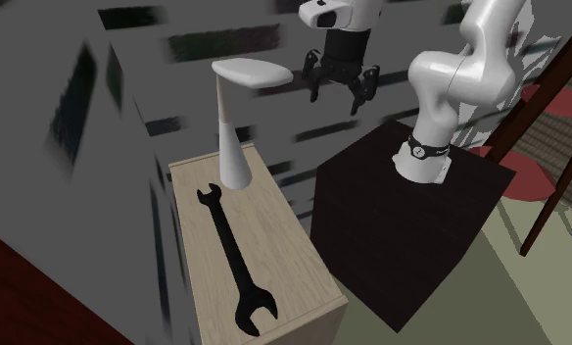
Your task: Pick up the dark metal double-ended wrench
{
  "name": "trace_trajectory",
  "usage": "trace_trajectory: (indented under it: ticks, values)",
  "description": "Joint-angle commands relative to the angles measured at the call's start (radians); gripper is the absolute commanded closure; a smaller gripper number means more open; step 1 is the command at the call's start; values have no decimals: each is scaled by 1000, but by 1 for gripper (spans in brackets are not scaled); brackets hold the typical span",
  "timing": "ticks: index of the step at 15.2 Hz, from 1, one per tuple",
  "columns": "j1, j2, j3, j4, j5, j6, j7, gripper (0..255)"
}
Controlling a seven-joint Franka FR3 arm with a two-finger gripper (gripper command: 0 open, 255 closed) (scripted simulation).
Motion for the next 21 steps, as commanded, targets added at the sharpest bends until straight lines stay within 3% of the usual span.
trace_trajectory:
  ticks: [1, 6, 12, 21]
  values:
    - [13, 64, -44, 14, -4, 60, -96, 0]
    - [53, 250, -136, 79, 34, 194, -325, 0]
    - [84, 502, -198, 205, 162, 314, -626, 0]
    - [16, 875, -129, 479, 376, 379, -1034, 0]
